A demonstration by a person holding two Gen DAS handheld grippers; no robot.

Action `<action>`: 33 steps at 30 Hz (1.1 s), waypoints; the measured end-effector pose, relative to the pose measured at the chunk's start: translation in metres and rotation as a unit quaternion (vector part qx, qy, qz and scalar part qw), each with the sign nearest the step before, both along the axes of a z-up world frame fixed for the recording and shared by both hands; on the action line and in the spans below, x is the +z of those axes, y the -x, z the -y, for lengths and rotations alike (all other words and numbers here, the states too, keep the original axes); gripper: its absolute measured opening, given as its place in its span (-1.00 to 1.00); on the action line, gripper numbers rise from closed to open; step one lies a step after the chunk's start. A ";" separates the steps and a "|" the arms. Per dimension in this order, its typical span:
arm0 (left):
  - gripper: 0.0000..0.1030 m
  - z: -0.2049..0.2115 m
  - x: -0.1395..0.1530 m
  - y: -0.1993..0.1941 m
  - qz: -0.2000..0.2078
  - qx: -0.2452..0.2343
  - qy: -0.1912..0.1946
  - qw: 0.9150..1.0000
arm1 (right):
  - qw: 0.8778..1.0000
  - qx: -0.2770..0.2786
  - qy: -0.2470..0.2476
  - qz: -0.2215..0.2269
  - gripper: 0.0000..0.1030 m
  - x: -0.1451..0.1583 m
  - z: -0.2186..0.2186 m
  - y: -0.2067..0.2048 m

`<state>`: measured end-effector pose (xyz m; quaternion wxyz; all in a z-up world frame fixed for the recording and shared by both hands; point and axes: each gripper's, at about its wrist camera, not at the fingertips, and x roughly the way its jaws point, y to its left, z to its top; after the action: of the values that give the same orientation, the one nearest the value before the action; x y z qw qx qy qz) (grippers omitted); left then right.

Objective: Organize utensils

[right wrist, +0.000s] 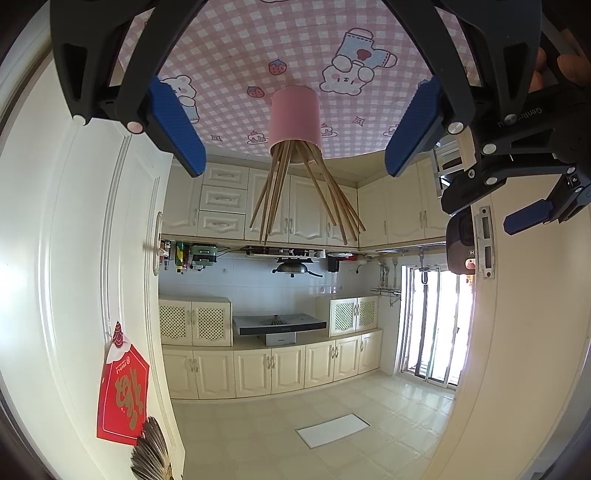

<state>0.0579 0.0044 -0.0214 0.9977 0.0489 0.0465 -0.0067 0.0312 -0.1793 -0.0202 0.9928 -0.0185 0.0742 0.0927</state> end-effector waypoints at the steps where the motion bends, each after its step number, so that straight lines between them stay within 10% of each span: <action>1: 0.84 0.000 0.000 0.000 0.001 0.000 0.001 1.000 | 1.000 0.000 0.000 0.000 0.82 0.000 0.000 -0.001; 33: 0.84 0.001 -0.001 -0.003 -0.003 0.000 -0.004 1.000 | 1.000 -0.003 -0.005 -0.007 0.84 -0.001 0.005 -0.002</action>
<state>0.0611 0.0036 -0.0229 0.9974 0.0524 0.0492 -0.0071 0.0328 -0.1845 -0.0213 0.9926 -0.0126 0.0804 0.0900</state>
